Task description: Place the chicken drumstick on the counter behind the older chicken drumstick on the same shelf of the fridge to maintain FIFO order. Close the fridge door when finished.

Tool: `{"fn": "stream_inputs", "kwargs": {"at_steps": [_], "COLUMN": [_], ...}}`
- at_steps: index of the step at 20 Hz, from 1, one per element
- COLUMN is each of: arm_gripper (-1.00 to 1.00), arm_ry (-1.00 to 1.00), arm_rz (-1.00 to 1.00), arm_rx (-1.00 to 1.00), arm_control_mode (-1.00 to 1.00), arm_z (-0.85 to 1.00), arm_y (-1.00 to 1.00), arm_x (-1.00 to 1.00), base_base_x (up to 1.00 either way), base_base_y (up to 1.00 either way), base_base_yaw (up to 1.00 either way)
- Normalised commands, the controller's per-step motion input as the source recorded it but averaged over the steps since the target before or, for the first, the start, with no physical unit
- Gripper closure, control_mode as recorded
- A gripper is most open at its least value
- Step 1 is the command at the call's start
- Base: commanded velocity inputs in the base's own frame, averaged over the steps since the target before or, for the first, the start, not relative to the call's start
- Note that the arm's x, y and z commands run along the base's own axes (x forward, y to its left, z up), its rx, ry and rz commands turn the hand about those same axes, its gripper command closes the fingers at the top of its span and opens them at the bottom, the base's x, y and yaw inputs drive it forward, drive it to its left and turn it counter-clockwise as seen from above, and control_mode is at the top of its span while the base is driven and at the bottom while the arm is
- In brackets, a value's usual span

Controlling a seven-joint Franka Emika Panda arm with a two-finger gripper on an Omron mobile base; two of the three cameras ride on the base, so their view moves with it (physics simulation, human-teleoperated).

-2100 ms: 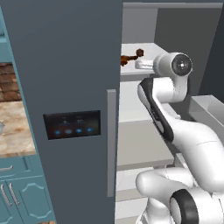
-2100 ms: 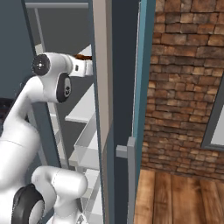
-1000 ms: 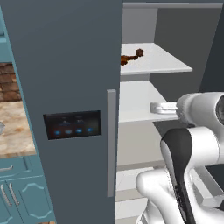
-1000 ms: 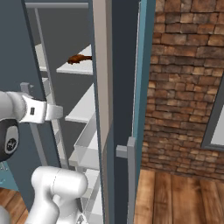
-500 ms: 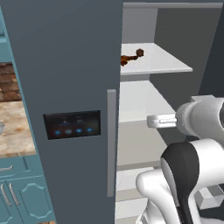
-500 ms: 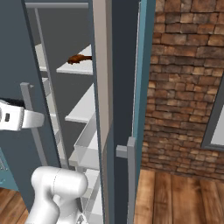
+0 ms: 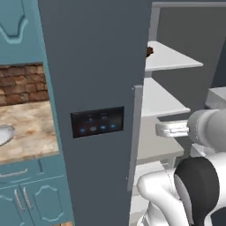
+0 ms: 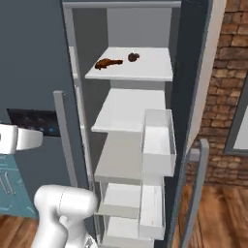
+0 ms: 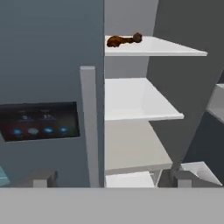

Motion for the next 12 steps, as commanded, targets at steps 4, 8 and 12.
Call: {"fn": "stream_inputs", "kwargs": {"at_steps": [4,8,12], "arm_gripper": [-1.0,-1.0,-1.0], "arm_ry": [0.0,0.0,0.0], "arm_rz": [0.0,0.0,0.0], "arm_rx": [0.0,0.0,0.0], "arm_control_mode": [1.0,1.0,1.0], "arm_z": [0.0,0.0,0.0], "arm_y": [0.0,0.0,0.0], "arm_x": [0.0,0.0,0.0], "base_base_x": [-0.13,0.0,-0.04], "base_base_y": [0.81,0.28,0.1], "base_base_yaw": [-0.67,-0.91,-0.97]}}
